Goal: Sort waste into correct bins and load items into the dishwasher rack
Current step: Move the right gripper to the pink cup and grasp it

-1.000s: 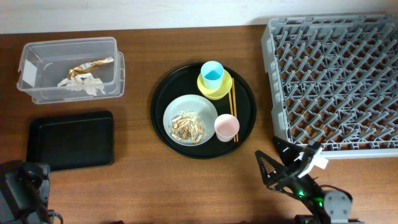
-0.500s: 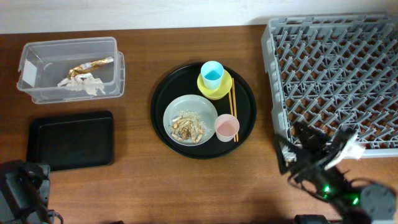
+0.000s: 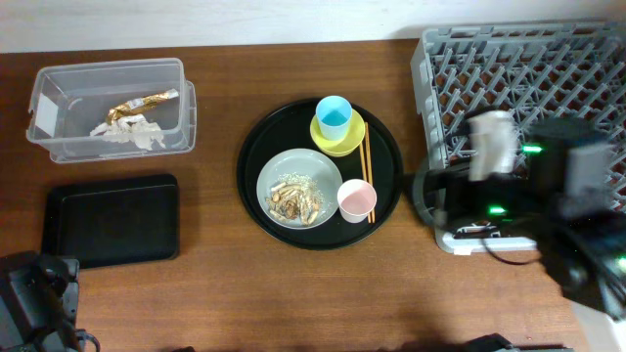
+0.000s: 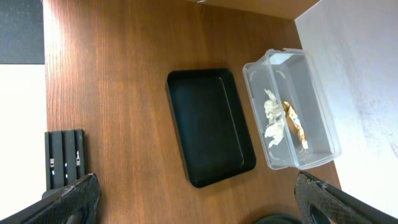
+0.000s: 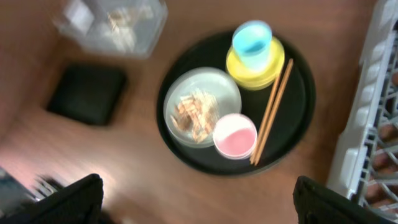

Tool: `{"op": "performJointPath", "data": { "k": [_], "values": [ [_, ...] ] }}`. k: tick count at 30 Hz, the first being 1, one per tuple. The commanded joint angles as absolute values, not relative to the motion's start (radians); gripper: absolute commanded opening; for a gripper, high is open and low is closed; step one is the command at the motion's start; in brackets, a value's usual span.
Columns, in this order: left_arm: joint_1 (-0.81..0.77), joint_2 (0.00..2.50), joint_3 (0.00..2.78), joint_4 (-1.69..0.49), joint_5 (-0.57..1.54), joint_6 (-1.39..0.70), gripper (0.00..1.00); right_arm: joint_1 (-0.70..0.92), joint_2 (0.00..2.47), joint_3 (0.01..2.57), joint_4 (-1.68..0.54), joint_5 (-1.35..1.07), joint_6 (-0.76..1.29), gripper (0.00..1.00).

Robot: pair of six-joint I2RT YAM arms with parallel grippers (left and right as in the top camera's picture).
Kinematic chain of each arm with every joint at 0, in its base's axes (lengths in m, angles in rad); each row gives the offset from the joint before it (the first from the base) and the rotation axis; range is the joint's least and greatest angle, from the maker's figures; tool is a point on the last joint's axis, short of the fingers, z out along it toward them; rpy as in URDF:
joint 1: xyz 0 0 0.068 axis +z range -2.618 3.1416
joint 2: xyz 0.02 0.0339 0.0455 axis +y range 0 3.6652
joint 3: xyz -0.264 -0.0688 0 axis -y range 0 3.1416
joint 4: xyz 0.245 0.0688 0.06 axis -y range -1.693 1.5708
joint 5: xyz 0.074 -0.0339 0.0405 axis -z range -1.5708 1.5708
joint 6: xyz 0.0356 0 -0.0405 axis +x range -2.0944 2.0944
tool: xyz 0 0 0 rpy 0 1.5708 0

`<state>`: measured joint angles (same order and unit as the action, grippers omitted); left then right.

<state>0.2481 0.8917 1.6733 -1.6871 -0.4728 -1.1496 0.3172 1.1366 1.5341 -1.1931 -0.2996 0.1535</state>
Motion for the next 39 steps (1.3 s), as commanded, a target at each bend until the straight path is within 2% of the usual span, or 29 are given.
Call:
{"op": "performJointPath", "data": {
  "k": [1,5,12,15,18,19,22,26,30,39],
  "values": [
    [0.252,0.892,1.671,-1.687,-0.49,-1.161,0.99,0.547,1.275,1.549,-1.243,0.027,0.195,0.98],
    [0.252,0.892,1.671,-1.687,-0.49,-1.161,0.99,0.659,1.46,1.549,-1.292,0.085,0.196,0.98],
    [0.252,0.892,1.671,-1.687,-0.49,-1.161,0.99,0.677,1.686,1.549,-1.245,-0.12,0.196,0.98],
    [0.252,0.892,1.671,-1.687,-0.49,-1.161,0.99,0.677,1.756,1.549,-1.23,-0.131,0.196,0.98],
    [0.252,0.892,1.671,-1.688,-0.49,-1.161,0.99,0.674,1.808,1.549,-1.184,-0.125,0.196,0.69],
    [0.252,0.892,1.671,-1.687,-0.49,-1.161,0.99,0.674,1.822,1.549,-1.168,-0.12,0.197,0.64],
    [0.252,0.892,1.671,-1.687,-0.49,-1.161,0.99,0.674,1.855,1.549,-1.131,-0.088,0.21,0.64],
    [0.252,0.892,1.671,-1.687,-0.49,-1.161,0.99,0.669,1.872,1.549,-1.124,0.128,0.279,0.64],
    [0.252,0.892,1.671,-1.687,-0.49,-1.161,0.99,0.651,1.872,1.547,-1.111,0.135,0.278,0.64],
    [0.252,0.892,1.671,-1.687,-0.49,-1.161,0.99,0.64,1.893,1.541,-1.058,0.113,0.278,0.56]
  ]
}}
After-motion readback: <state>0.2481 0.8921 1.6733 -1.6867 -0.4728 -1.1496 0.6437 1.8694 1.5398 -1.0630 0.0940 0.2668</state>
